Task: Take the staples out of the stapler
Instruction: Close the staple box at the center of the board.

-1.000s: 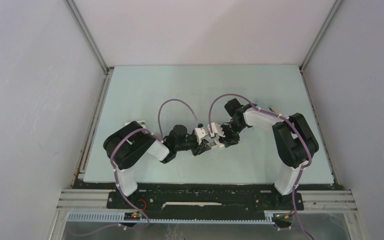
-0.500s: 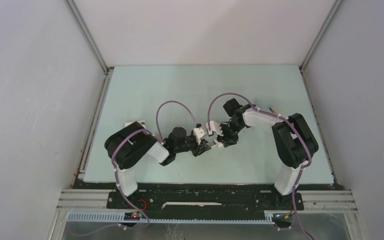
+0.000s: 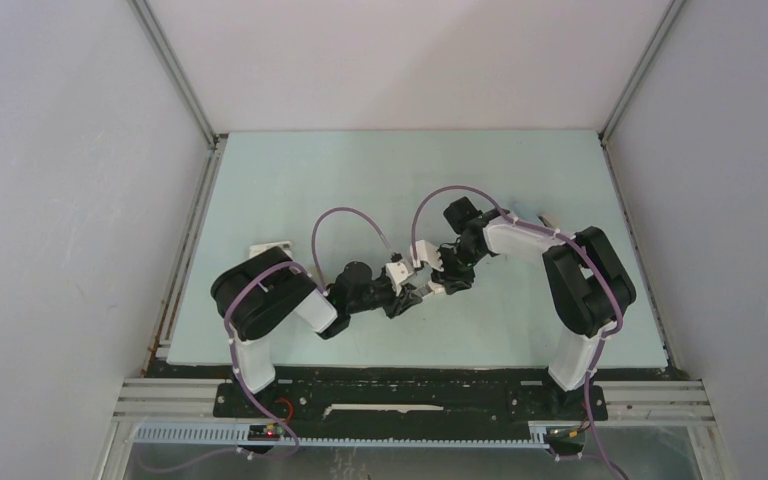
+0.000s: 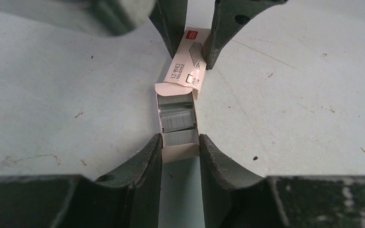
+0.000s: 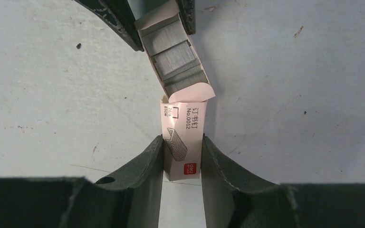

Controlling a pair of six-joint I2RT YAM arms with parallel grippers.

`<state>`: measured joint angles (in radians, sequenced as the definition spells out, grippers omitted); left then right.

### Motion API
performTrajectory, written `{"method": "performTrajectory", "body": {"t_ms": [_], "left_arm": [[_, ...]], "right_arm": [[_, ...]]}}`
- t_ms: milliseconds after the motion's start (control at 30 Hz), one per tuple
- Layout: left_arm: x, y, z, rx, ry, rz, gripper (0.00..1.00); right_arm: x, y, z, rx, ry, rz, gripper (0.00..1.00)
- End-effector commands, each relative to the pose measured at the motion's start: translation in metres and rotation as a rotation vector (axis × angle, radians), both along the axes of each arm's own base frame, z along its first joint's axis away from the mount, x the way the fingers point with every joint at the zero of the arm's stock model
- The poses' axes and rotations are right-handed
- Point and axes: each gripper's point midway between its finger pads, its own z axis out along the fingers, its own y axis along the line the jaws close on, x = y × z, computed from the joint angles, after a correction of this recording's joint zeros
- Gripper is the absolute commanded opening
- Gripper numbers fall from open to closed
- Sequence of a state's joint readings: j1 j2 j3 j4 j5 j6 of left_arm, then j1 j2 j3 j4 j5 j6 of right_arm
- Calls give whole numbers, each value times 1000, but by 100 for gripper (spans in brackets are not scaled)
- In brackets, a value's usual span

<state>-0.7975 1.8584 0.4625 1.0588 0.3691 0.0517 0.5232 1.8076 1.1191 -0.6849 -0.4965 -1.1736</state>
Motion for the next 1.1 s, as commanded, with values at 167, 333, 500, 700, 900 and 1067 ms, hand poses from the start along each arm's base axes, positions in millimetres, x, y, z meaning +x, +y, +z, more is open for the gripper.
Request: {"method": "performTrajectory", "body": {"t_ms": [167,333,500,700,900,1067], "left_arm": [[-10,-11,18,-54,-34,-45,32],[-15,-15,21,-70,-27,-83,32],[-20,-19,21,-69,-28,-124,33],[-21,-21,19,-26,-53,-171,33],[-19,-24,22,-6,-76,-201,33],[-19,-26,22,-6,-75,-205,33]], "right_arm": [[3,11,-2,-23,-43,-2,40],[2,14,-1,-16,-45,11,40],[-1,15,-1,-6,-44,43,40],[-6,15,-1,-5,-58,130,40],[-10,14,0,-6,-63,172,41],[-12,13,1,-4,-58,190,41]]}}
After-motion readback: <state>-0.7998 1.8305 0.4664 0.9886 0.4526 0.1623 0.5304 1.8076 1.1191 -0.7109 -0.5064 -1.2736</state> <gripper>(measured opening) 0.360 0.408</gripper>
